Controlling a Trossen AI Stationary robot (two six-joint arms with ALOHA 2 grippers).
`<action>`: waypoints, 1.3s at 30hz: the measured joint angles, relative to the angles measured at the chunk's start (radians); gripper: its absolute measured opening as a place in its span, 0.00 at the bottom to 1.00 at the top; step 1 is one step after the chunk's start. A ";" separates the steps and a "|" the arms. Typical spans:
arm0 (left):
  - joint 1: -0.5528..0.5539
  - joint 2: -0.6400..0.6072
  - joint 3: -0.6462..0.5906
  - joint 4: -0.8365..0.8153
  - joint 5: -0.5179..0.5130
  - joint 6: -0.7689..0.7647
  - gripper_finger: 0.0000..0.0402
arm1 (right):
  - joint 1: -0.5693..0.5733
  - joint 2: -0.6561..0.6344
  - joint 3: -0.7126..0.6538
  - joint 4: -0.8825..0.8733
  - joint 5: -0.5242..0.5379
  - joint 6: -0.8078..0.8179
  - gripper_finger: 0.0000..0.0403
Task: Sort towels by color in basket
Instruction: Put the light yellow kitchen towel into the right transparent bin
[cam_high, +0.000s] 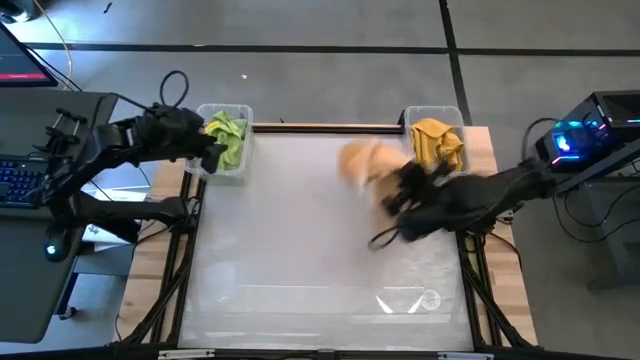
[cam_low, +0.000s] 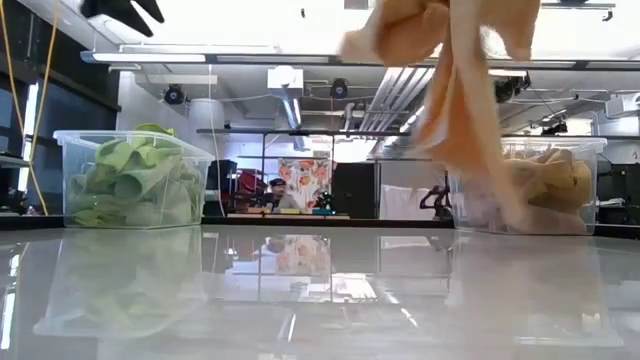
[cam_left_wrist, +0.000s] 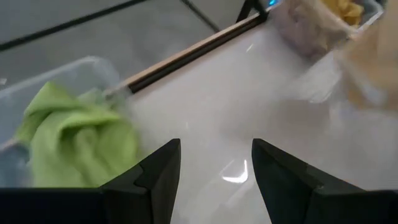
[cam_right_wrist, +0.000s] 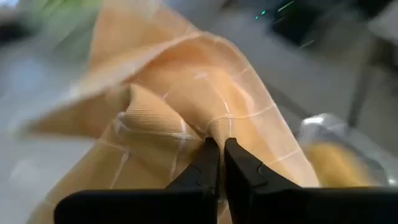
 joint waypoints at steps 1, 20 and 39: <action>-0.004 0.001 -0.018 0.041 0.000 0.014 0.46 | -0.012 -0.041 -0.001 -0.014 0.058 0.017 0.01; -0.054 0.139 -0.179 0.897 0.246 0.388 0.46 | -0.527 -0.497 -0.166 0.048 0.431 -0.076 0.00; -0.053 0.271 -0.178 1.145 0.234 0.466 0.46 | -1.038 -0.652 -0.921 1.742 -0.362 -0.775 0.00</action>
